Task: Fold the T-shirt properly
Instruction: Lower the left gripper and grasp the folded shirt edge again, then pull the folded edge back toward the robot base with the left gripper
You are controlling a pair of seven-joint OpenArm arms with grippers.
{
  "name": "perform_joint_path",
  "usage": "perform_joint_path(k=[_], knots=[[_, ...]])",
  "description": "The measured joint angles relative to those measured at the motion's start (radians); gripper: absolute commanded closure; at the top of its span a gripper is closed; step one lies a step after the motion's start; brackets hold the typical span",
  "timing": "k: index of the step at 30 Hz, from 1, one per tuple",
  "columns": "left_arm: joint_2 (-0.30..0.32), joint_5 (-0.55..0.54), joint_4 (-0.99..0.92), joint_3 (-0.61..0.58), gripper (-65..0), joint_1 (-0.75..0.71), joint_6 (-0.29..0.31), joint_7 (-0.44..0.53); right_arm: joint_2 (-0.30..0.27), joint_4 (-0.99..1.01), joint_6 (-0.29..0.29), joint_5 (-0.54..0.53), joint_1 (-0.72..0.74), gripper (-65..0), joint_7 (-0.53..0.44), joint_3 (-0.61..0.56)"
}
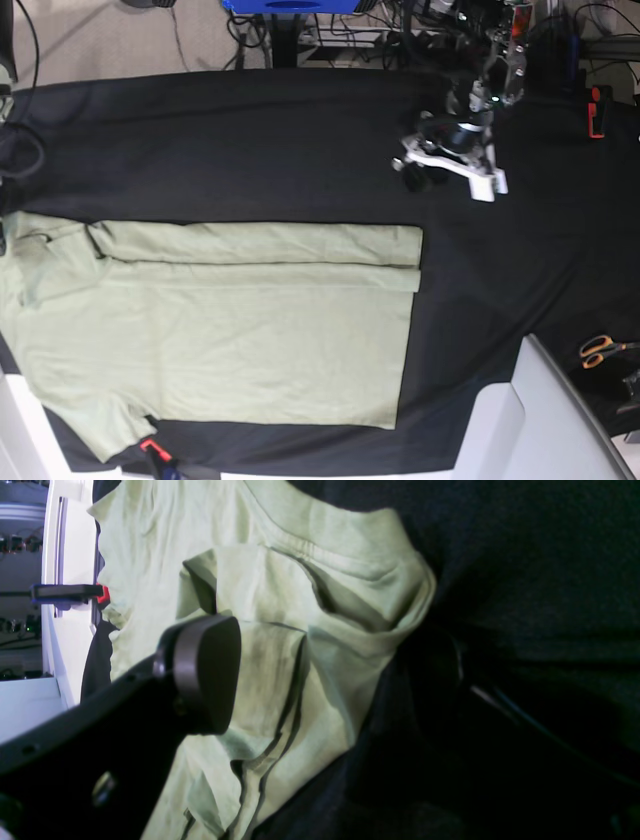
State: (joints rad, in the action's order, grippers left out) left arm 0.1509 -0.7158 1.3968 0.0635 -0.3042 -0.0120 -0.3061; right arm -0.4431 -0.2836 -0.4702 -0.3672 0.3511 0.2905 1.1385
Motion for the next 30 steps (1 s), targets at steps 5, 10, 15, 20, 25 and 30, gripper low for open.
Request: perform_joint_path(k=[5, 10, 15, 20, 25, 30], knots=[[0.0, -0.002, 0.0, 0.007, -23.0, 0.002, -0.002, -0.002, 0.005, 0.008, 0.025, 0.008, 0.003, -9.3, 0.021, 0.0], [-0.003, -0.001, -0.052, -0.004, -23.0, 0.034, 0.003, 0.009, 0.018, 0.011, 0.025, 0.015, 0.004, -0.2, 0.037, -0.002], [-0.049, -0.018, -0.17, 0.008, -23.0, 0.129, 0.017, 0.056, 0.016, 0.011, 0.025, 0.015, 0.003, 0.0, 0.041, -0.002], [-0.097, -0.018, -0.197, 0.001, -23.0, 0.166, 0.019, 0.067, 0.016, 0.011, 0.025, 0.015, 0.0, 0.0, 0.042, -0.002], [-0.122, -0.021, -0.259, 0.003, -23.0, 0.222, 0.034, 0.06, 0.015, 0.011, 0.014, 0.008, -0.013, 0.0, 0.041, -0.005], [-0.134, -0.026, -0.307, 0.008, -23.0, 0.266, 0.039, 0.07, 0.008, 0.011, 0.01, 0.008, -0.014, 0.0, 0.046, -0.005]])
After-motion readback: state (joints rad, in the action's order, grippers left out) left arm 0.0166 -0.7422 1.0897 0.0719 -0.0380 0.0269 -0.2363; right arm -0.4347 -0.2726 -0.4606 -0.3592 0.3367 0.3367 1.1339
